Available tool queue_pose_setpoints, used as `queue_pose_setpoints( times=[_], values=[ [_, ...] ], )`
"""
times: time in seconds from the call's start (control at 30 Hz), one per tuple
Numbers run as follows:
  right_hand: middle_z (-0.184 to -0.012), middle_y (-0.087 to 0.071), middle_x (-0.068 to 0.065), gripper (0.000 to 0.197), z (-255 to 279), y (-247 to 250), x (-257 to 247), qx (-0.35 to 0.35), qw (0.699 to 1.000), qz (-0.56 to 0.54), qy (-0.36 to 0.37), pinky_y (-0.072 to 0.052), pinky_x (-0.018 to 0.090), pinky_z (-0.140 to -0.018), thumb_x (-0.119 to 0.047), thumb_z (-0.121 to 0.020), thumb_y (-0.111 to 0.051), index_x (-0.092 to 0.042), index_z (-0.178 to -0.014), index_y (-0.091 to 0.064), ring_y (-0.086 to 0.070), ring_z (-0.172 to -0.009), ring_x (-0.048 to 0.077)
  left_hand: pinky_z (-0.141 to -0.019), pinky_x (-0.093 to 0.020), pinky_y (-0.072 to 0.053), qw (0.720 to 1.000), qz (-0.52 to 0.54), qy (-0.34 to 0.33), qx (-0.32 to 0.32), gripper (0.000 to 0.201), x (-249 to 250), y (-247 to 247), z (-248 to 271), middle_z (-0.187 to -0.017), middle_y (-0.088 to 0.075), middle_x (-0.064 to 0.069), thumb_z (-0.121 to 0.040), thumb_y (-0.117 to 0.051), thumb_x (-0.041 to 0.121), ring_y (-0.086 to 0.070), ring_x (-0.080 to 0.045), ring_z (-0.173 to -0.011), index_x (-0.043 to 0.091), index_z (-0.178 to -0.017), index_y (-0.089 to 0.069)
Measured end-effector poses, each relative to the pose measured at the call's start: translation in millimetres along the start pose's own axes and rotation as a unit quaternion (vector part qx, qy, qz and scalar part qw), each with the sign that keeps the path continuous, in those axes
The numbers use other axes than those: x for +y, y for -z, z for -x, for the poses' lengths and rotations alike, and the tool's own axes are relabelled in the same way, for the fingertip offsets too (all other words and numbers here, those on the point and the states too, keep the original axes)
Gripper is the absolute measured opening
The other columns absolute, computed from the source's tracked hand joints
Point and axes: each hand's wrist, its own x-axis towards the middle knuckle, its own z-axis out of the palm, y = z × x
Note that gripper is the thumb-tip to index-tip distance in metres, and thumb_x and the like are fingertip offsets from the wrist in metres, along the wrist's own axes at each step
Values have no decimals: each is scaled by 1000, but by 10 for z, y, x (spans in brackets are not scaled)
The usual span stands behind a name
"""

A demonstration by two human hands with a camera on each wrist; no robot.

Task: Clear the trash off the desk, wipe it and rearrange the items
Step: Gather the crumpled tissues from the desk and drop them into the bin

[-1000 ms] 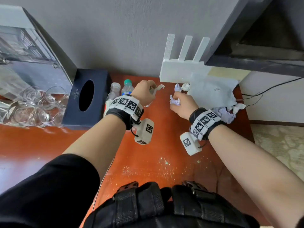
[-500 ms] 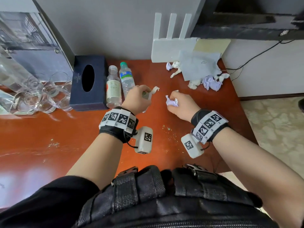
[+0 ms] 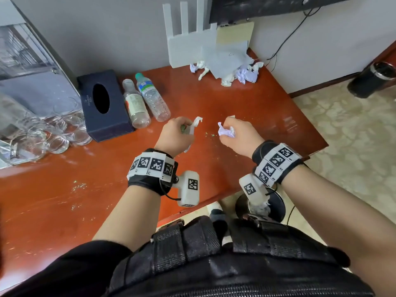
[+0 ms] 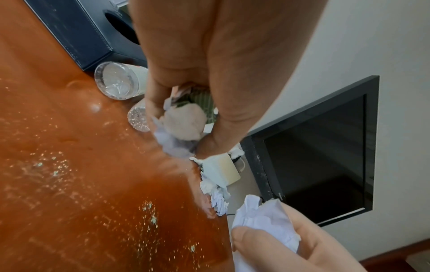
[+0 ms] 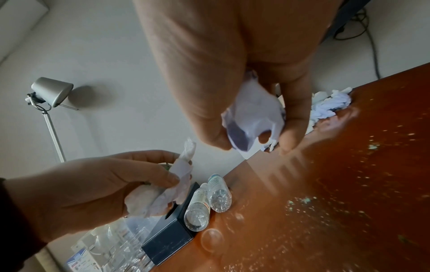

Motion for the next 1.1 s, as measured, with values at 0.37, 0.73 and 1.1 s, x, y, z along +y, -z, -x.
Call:
queue_pose_setpoints(
  times=[0.37, 0.73, 1.1],
  values=[
    [-78, -53, 9, 14, 656, 99, 235, 41, 998, -22, -48, -43, 35, -63, -16, -88, -52, -2, -89, -51, -50, -70, 26, -73, -28, -49, 998, -4, -27, -62, 35, 269, -324, 269, -96, -64, -8, -78, -56, 10, -63, -31, -93, 16, -112, -61],
    [-78, -51, 5, 11, 1263, 432, 990, 72, 995, -33, -67, -35, 31, -59, -15, -86, -56, -4, -87, -52, -46, -69, 22, -72, -30, -48, 993, -9, -56, -100, 42, 922, -1131, 475, -114, -61, -8, -77, -56, 4, -62, -32, -99, 14, -118, -59],
    [-77, -51, 7, 17, 2009, 685, 2186, 65, 991, -45, -107, -26, 31, -55, -15, -86, -59, 0, -92, -54, -45, -68, 25, -81, -21, -38, 986, -41, -62, -151, 40, 1567, -2388, 805, -122, -57, -3, -82, -56, 2, -53, -17, -110, 12, -121, -59]
  ],
)
